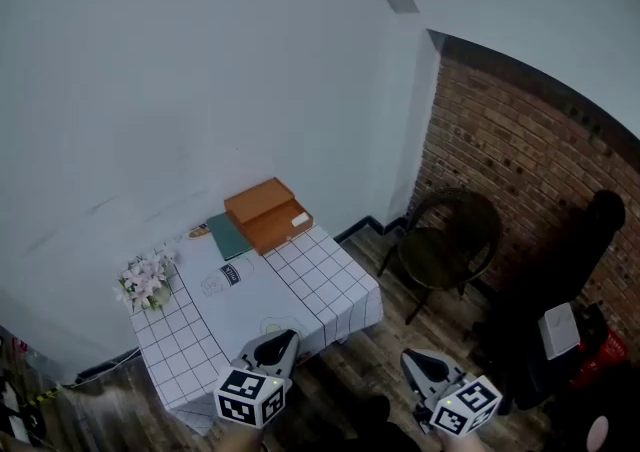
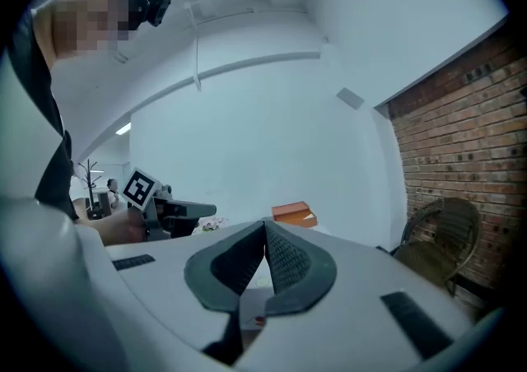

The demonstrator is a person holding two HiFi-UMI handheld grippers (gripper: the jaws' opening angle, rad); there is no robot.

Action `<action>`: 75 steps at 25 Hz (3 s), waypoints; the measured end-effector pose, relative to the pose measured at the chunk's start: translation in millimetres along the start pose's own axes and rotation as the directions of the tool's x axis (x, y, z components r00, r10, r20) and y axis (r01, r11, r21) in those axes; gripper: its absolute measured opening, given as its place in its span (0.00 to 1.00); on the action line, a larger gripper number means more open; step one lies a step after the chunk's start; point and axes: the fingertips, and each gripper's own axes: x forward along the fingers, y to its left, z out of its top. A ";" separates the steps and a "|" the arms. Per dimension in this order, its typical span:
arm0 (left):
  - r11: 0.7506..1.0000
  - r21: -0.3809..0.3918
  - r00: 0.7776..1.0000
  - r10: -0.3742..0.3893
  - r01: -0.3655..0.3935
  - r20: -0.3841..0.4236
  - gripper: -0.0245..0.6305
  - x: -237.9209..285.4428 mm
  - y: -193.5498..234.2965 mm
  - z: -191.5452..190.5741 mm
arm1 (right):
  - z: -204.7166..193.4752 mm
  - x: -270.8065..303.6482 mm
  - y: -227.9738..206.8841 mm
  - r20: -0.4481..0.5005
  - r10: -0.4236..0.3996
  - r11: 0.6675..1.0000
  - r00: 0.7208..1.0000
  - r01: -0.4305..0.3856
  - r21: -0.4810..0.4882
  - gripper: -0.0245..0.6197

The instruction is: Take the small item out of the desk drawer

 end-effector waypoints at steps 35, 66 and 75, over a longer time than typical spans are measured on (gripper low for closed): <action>0.943 0.036 0.938 0.334 -0.332 -0.090 0.08 299.2 184.5 101.5 | 64.3 359.7 -258.1 -0.178 0.482 0.876 0.858 -0.474 0.087 0.05; 0.965 0.235 0.877 0.010 0.118 -0.481 0.30 475.4 321.3 -47.3 | -20.3 453.4 -235.1 -0.405 0.456 0.890 0.792 -0.403 0.213 0.05; 0.963 0.177 0.845 -0.082 0.204 -0.529 0.34 494.3 335.8 -63.1 | -31.8 450.0 -220.7 -0.414 0.459 0.889 0.786 -0.396 0.231 0.05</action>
